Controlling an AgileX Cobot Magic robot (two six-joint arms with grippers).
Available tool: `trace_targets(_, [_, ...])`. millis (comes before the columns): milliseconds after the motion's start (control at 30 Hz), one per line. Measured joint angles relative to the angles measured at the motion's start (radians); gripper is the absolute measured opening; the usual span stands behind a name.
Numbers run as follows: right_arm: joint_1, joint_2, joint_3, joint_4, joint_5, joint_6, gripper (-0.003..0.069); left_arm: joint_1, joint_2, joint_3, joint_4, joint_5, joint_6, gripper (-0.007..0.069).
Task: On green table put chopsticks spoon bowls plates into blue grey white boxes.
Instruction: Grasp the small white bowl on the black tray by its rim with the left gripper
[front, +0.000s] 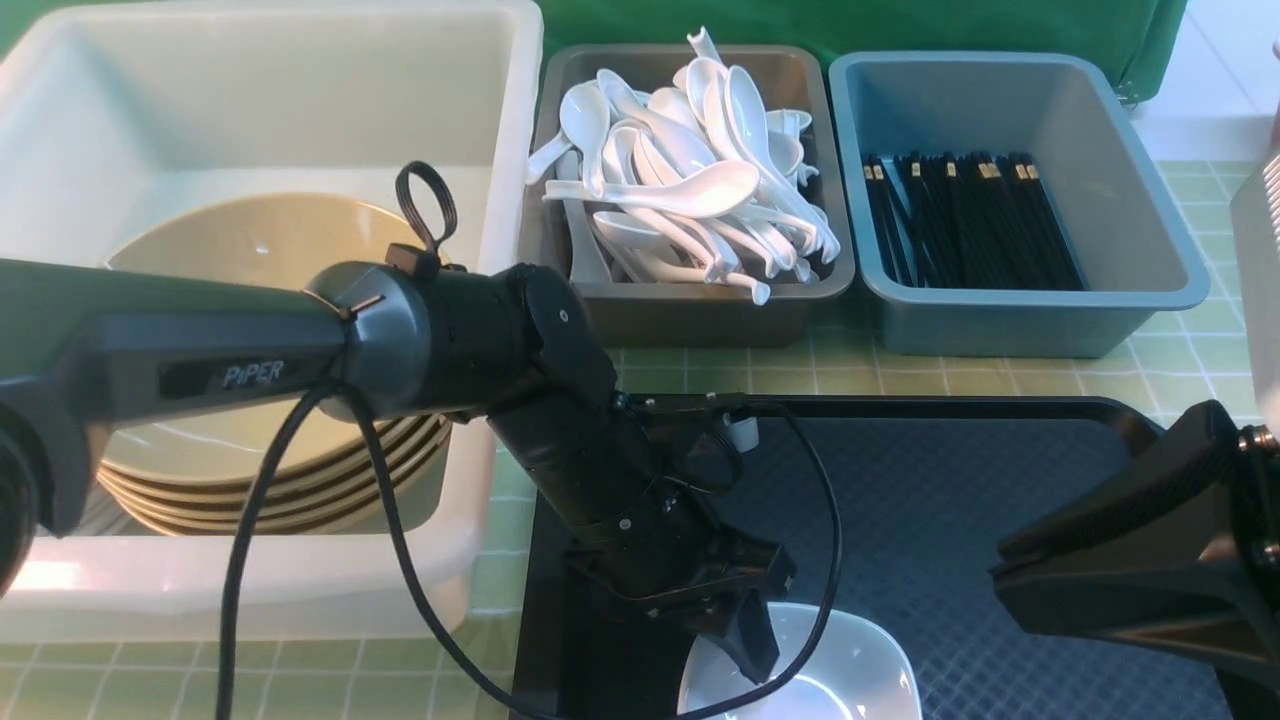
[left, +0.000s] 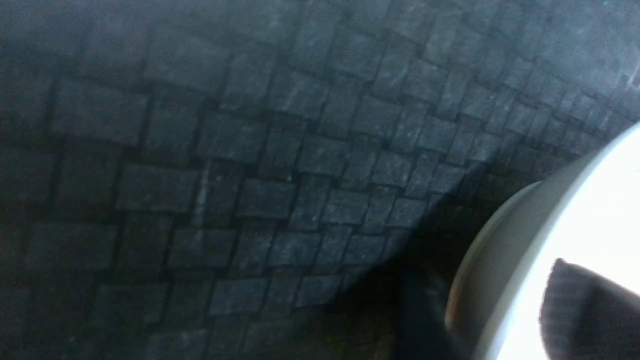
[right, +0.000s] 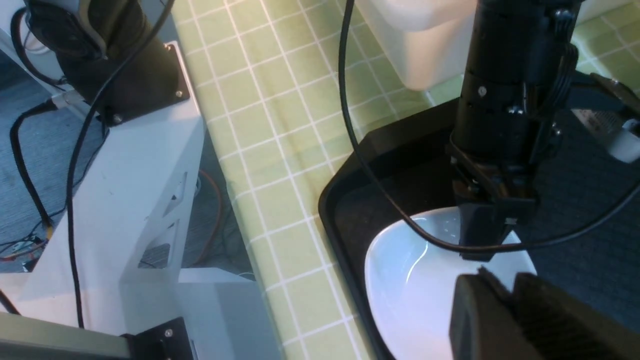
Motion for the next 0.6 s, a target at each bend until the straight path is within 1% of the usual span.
trace_targets(67, [0.0, 0.0, 0.0, -0.001, 0.0, 0.002, 0.0097, 0.002, 0.0, 0.0, -0.012, 0.001, 0.011, 0.0116])
trace_targets(100, [0.0, 0.0, 0.0, -0.001, 0.0, 0.002, 0.0098, 0.004, 0.0, 0.0, -0.018, 0.006, 0.018, 0.0078])
trace_targets(167, [0.0, 0.0, 0.0, -0.002, 0.0, 0.002, 0.0099, 0.013, -0.002, 0.0, -0.039, 0.027, 0.037, 0.0027])
trace_targets(200, [0.0, 0.0, 0.0, -0.003, 0.0, 0.002, 0.01, 0.019, -0.009, 0.0, -0.049, 0.036, 0.046, 0.0015])
trace_targets(333, [0.0, 0.0, 0.0, -0.003, 0.001, 0.002, 0.0102, 0.067, -0.062, -0.011, -0.079, 0.076, 0.082, 0.0015])
trace_targets(400, [0.0, 0.0, 0.0, 0.007, 0.001, -0.023, 0.0104, 0.113, -0.122, -0.037, -0.09, 0.104, 0.088, 0.0015])
trace_targets(500, [0.0, 0.004, 0.0, 0.092, -0.004, -0.153, 0.0106, 0.185, -0.225, -0.086, -0.098, 0.147, 0.088, 0.0015])
trace_targets(533, [0.0, 0.005, 0.0, 0.101, -0.005, -0.164, 0.0107, 0.196, -0.24, -0.092, -0.099, 0.152, 0.088, 0.0015])
trace_targets(567, [0.0, 0.018, -0.002, 0.17, -0.011, -0.23, 0.0107, 0.23, -0.292, -0.111, -0.098, 0.173, 0.088, 0.0015])
trace_targets(600, [0.0, 0.039, -0.012, 0.216, -0.01, -0.267, 0.0107, 0.27, -0.33, -0.122, -0.096, 0.197, 0.088, 0.0015])
